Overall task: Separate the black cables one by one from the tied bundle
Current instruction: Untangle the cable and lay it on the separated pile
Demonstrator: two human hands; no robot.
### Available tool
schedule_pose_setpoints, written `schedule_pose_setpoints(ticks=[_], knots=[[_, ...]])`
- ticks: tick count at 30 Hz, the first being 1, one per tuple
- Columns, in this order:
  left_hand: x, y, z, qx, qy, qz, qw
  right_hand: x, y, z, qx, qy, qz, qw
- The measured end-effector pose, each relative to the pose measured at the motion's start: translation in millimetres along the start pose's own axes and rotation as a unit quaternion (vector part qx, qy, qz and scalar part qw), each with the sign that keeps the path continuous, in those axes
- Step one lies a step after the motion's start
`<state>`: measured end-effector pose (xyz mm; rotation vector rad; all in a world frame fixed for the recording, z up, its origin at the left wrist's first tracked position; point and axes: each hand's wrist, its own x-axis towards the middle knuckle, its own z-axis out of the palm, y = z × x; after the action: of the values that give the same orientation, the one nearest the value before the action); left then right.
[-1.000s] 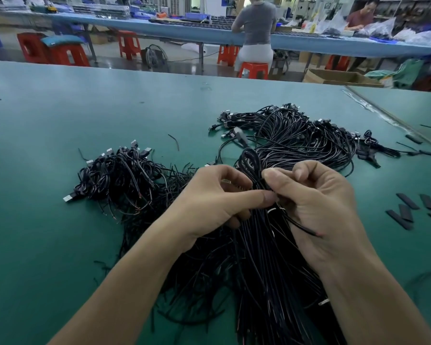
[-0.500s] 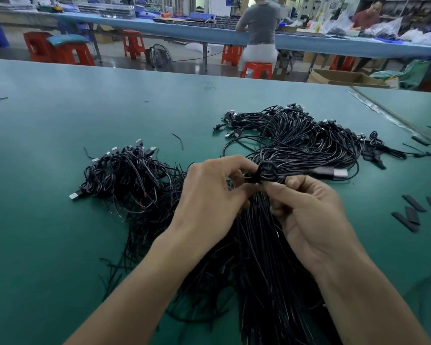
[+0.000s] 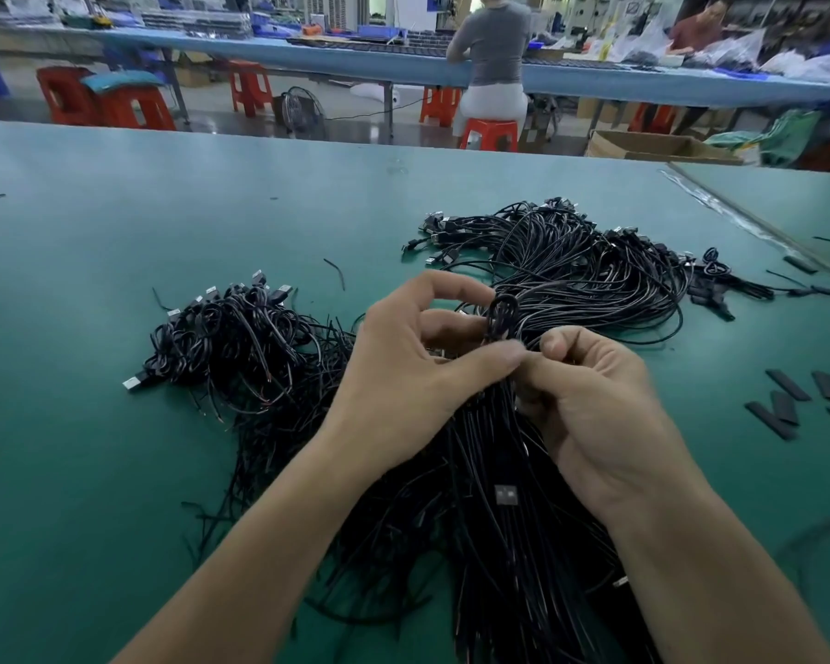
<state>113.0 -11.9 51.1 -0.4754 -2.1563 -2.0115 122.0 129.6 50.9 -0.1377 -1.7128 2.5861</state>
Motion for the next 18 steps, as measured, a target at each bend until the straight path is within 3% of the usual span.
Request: schedule_pose_setpoints(ticks=[5, 9, 13, 18], knots=[[4, -7, -6, 0.005, -0.016, -0.009, 1.000, 1, -1, -2, -0.005, 0.002, 0.023, 1.000], [3, -6, -13, 0.096, -0.031, 0.061, 0.993, 1, -4, -2, 0.023, -0.015, 0.064, 0.998], [1, -2, -15, 0.270, -0.020, 0.199, 0.942, 1, -6, -2, 0.039, -0.007, 0.086, 0.996], [1, -2, -15, 0.359, -0.030, 0.321, 0.876, -1, -5, -2, 0.035, -0.004, 0.066, 0.997]])
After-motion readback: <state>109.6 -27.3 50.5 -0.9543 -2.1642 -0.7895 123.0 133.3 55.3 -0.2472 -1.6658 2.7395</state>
